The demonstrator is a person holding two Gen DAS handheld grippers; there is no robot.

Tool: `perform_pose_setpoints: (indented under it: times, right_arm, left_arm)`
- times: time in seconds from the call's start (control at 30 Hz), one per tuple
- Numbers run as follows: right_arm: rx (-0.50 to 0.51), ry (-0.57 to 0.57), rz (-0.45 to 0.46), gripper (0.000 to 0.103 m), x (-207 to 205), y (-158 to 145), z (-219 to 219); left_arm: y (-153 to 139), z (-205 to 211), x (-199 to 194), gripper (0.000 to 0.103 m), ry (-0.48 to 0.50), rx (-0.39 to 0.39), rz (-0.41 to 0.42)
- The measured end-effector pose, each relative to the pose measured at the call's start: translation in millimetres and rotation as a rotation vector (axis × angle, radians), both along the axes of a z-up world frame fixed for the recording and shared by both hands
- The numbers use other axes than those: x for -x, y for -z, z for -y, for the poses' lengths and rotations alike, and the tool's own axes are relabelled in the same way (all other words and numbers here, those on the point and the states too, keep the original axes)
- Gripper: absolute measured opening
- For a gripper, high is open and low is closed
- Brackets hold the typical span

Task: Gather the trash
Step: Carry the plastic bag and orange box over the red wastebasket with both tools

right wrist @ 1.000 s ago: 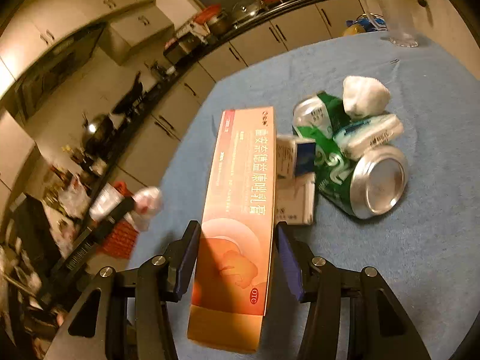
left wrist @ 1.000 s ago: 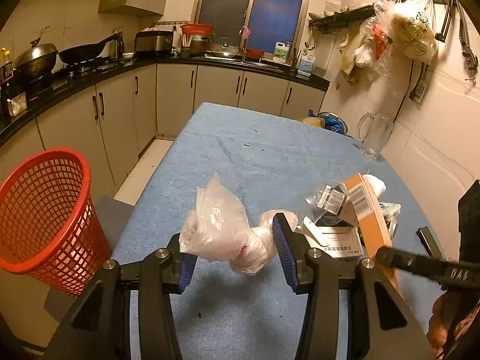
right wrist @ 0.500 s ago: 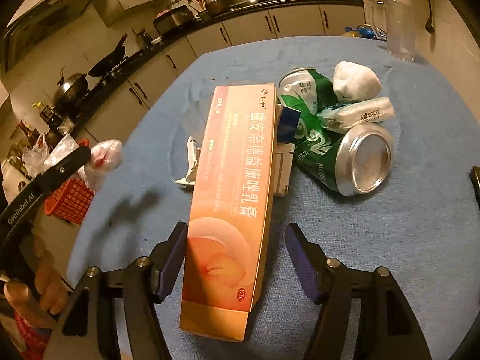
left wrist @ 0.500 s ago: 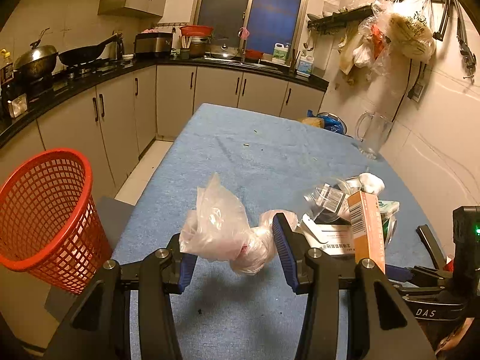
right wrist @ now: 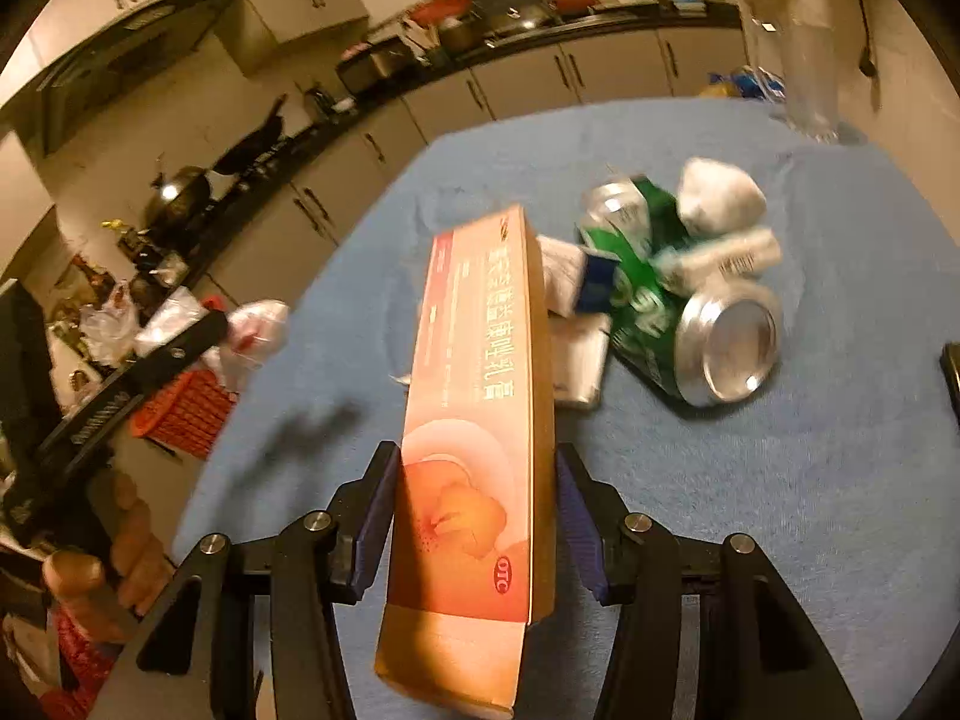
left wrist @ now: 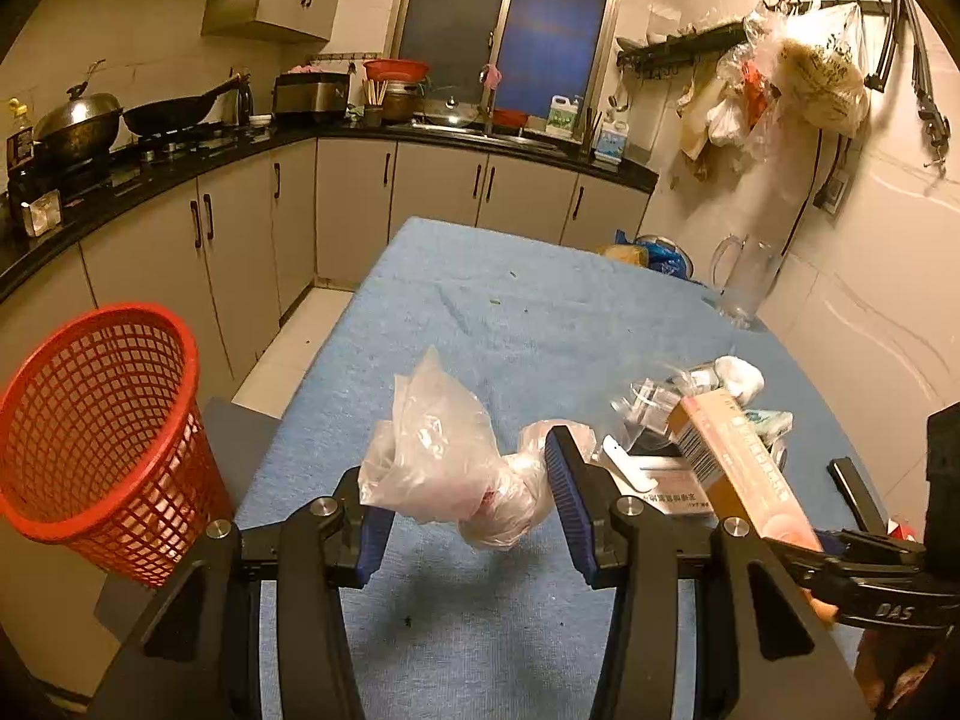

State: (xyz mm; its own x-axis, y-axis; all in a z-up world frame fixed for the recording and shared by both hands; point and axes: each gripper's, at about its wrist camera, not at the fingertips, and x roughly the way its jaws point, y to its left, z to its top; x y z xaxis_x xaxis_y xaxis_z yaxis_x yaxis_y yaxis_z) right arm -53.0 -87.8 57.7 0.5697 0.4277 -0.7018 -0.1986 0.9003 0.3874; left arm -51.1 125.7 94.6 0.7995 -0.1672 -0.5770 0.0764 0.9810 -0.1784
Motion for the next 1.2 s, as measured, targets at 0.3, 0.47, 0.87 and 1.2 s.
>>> perform_pose_setpoints:
  times: [0.3, 0.47, 0.87, 1.2]
  right_arm:
    - [-0.077, -0.113, 0.02, 0.055, 4, -24, -24]
    - [-0.105, -0.18, 0.025, 0.055, 1, -37, -49]
    - [-0.149, -0.403, -0.018, 0.055, -24, -58, -150]
    - [-0.13, -0.544, -0.085, 0.055, -64, -60, -248]
  left_arm:
    - [-20, -29, 16, 0.046, -0.053, 0.01, 0.05]
    - [-32, -56, 25, 0.046, -0.101, 0.019, 0.071]
    - [-41, -151, 40, 0.047, -0.283, -0.005, 0.083]
    - [-14, -211, 25, 0.047, -0.367, -0.038, 0.0]
